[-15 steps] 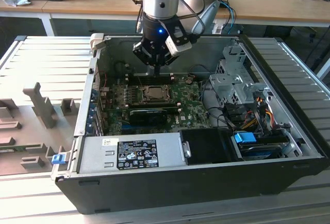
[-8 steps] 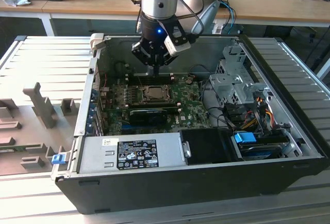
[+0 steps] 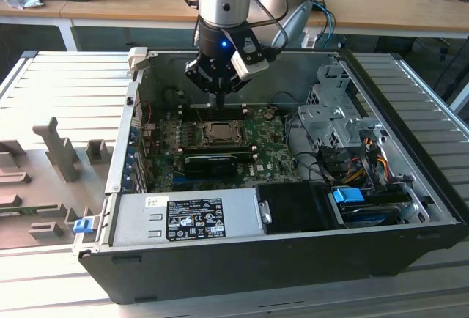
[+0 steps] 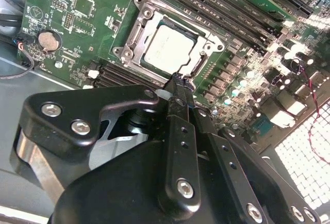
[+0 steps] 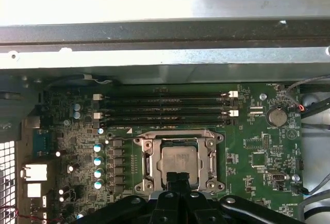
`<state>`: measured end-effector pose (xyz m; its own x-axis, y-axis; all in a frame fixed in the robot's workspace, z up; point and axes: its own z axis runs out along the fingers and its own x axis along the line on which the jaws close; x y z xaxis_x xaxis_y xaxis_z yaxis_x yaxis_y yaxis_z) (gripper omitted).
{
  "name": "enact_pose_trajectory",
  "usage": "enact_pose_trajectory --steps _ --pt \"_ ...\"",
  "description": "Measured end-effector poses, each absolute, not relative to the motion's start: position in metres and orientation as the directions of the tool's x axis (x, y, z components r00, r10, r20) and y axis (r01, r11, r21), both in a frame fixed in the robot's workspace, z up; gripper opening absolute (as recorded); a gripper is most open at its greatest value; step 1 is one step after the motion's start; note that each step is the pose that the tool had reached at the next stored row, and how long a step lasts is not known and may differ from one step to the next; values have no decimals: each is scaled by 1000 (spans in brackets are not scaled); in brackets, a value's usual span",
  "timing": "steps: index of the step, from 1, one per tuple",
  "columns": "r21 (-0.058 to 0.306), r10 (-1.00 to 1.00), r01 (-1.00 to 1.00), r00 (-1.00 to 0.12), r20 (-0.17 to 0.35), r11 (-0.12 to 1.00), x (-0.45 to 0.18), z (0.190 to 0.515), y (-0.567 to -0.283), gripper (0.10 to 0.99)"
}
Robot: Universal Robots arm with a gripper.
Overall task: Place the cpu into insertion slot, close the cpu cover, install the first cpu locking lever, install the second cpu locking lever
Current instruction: 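Install the first cpu locking lever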
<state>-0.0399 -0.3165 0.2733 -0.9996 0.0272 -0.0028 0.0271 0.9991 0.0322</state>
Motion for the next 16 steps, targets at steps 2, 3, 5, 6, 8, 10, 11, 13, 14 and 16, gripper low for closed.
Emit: enact_pose_trajectory --steps 2,3,5,6,8,10,11,13,14,16 --pt "32 27 27 -1000 -3 999 -40 273 -317 106" --pt "32 27 27 -1000 -3 999 -41 273 -317 106" --pt "32 27 27 -1000 -3 999 -41 273 -317 106" --pt "32 27 27 -1000 -3 999 -42 273 -317 106" --pt "32 27 27 -1000 -3 999 -42 273 -317 106" --pt "32 27 27 -1000 -3 999 -43 273 -317 106" --pt "32 27 27 -1000 -3 999 -43 273 -317 106" --pt "32 27 27 -1000 -3 999 -43 273 -317 106" --pt "32 27 27 -1000 -3 999 -43 273 -317 106" --pt "32 27 27 -1000 -3 999 -43 273 -317 106"
